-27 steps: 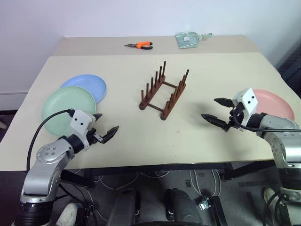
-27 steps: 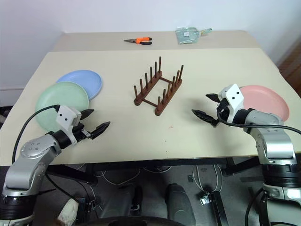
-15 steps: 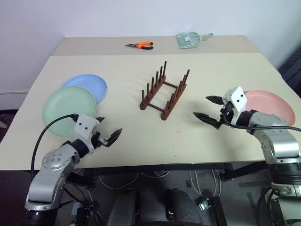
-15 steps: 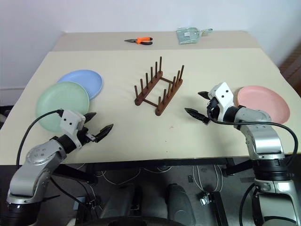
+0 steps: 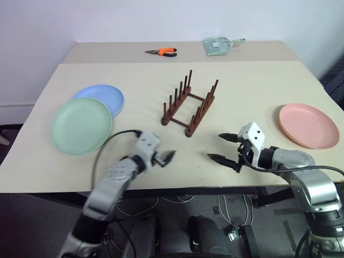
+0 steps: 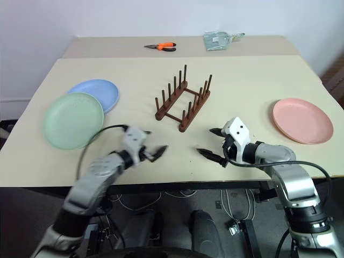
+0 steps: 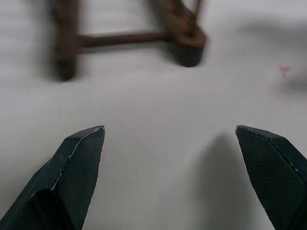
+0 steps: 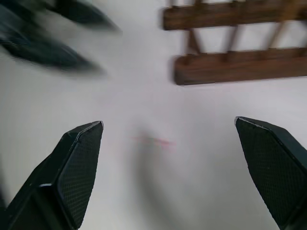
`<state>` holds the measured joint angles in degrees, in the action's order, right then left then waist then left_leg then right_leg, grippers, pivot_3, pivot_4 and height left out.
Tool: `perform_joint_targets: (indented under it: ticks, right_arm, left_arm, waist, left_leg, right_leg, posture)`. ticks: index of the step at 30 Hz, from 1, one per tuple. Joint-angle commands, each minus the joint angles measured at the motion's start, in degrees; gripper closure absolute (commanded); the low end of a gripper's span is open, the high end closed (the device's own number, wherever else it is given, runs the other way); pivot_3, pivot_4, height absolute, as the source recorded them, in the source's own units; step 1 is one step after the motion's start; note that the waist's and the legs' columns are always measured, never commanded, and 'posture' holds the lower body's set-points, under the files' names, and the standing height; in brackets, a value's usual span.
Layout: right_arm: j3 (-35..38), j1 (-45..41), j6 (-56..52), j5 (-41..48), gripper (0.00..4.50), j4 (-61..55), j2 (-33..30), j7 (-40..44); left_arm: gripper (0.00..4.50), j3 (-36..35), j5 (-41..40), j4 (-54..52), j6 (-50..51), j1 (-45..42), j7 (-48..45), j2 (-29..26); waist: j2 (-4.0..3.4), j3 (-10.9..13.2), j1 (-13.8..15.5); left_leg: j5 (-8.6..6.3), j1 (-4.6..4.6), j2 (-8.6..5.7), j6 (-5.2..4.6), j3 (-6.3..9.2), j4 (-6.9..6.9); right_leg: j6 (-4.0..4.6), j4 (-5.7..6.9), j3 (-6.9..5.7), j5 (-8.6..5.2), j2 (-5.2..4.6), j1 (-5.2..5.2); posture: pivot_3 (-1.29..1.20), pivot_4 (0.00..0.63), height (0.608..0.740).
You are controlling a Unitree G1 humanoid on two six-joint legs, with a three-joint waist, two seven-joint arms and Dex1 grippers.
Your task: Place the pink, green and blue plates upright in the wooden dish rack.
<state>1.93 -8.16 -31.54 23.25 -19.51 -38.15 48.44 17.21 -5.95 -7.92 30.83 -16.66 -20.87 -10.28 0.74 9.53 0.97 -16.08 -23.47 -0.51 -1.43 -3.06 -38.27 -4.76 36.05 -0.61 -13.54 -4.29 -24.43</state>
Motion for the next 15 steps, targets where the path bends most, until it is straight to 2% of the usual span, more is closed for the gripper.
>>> perform_joint_targets:
  ticks: [1,5,8,12,15]
  right_arm:
    - [0.2,0.3,-1.2,1.0,0.00,-5.0,1.1,-2.7]
    - [0.1,0.9,-1.0,0.4,0.00,-6.1,1.6,-4.4]
    - [0.5,1.1,-0.4,-0.2,0.00,-6.1,1.5,-5.6]
    - [0.5,1.6,0.0,-0.2,0.00,-6.3,1.3,-6.3]
    - [0.3,2.2,0.6,-1.0,0.00,-6.2,0.2,-6.0]
  left_arm:
    - [0.01,2.9,2.8,9.9,-1.9,-4.9,1.4,4.1]
    - [0.01,1.1,4.8,25.9,-3.7,-14.6,5.9,11.2]
    - [0.01,-0.7,4.2,32.0,-5.5,-19.0,5.7,13.7]
    - [1.79,-2.3,4.2,33.6,-7.6,-20.8,4.8,14.3]
    - [3.37,-1.5,4.6,32.5,-8.9,-20.3,1.8,13.1]
  waist:
    - [0.00,0.0,-0.1]
    - [0.02,0.0,0.2]
    - [0.02,0.0,0.5]
    - [0.03,0.0,1.0]
    - [0.03,0.0,1.3]
  left_leg:
    - [0.00,0.00,0.00,0.00,0.00,-0.02]
    - [0.03,0.03,0.00,-0.05,0.04,-0.08]
    - [0.03,0.03,-0.02,-0.09,0.05,-0.17]
    - [0.02,0.02,0.01,-0.12,0.05,-0.20]
    - [0.00,0.00,0.01,-0.15,0.05,-0.26]
  right_leg:
    - [-0.01,0.00,-0.01,0.00,0.01,0.01]
    - [-0.03,0.03,-0.06,0.01,0.09,0.07]
    - [-0.04,0.02,-0.08,0.00,0.12,0.15]
    - [-0.07,0.03,-0.08,0.00,0.17,0.14]
    - [-0.07,0.03,-0.09,0.00,0.17,0.15]
  posture:
    - [0.00,0.150,0.740]
    - [0.00,0.150,0.740]
    - [0.00,0.150,0.740]
    - [0.00,0.150,0.740]
    - [0.00,0.150,0.740]
